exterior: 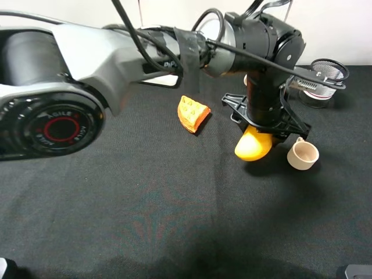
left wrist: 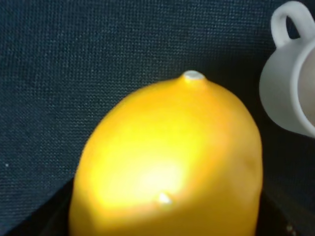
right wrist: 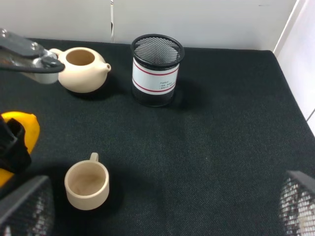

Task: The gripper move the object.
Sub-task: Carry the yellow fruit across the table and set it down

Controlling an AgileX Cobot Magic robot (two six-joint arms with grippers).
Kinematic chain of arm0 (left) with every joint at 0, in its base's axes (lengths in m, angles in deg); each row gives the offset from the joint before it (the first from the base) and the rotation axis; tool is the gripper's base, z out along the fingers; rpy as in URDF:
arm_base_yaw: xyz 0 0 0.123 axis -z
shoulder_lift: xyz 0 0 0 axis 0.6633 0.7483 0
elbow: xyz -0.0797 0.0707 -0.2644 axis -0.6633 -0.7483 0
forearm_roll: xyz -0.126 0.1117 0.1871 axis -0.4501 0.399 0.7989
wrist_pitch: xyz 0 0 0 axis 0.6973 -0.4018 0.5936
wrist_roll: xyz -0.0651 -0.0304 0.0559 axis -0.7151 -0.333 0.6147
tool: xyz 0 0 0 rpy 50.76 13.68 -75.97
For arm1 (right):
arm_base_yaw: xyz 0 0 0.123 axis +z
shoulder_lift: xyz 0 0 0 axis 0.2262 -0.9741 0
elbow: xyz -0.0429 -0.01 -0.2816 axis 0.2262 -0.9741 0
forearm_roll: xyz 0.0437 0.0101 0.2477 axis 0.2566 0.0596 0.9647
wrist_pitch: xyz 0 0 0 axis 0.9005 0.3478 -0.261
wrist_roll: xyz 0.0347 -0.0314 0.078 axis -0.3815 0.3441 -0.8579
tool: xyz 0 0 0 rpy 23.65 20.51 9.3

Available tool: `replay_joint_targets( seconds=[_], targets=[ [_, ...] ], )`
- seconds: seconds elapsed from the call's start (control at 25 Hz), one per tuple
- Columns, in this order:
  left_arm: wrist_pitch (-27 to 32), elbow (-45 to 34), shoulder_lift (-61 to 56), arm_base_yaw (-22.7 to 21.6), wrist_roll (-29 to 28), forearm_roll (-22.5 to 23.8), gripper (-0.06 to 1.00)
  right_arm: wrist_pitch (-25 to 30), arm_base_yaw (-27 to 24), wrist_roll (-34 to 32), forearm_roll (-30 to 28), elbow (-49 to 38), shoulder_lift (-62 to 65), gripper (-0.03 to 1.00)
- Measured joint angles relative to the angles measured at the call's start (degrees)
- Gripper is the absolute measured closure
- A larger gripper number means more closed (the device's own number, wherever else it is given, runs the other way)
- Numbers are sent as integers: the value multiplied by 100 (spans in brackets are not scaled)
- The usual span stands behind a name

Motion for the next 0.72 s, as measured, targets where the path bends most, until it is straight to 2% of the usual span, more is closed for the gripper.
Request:
replay_joint_targets(
  seconds=[0.16, 0.72],
  targets=[
    [-55, 0, 108, 0, -28, -155, 26, 0, 0, 0, 0, 0, 0, 27],
    [-172, 6, 168, 0, -35, -148, 26, 0, 0, 0, 0, 0, 0, 27]
  ],
)
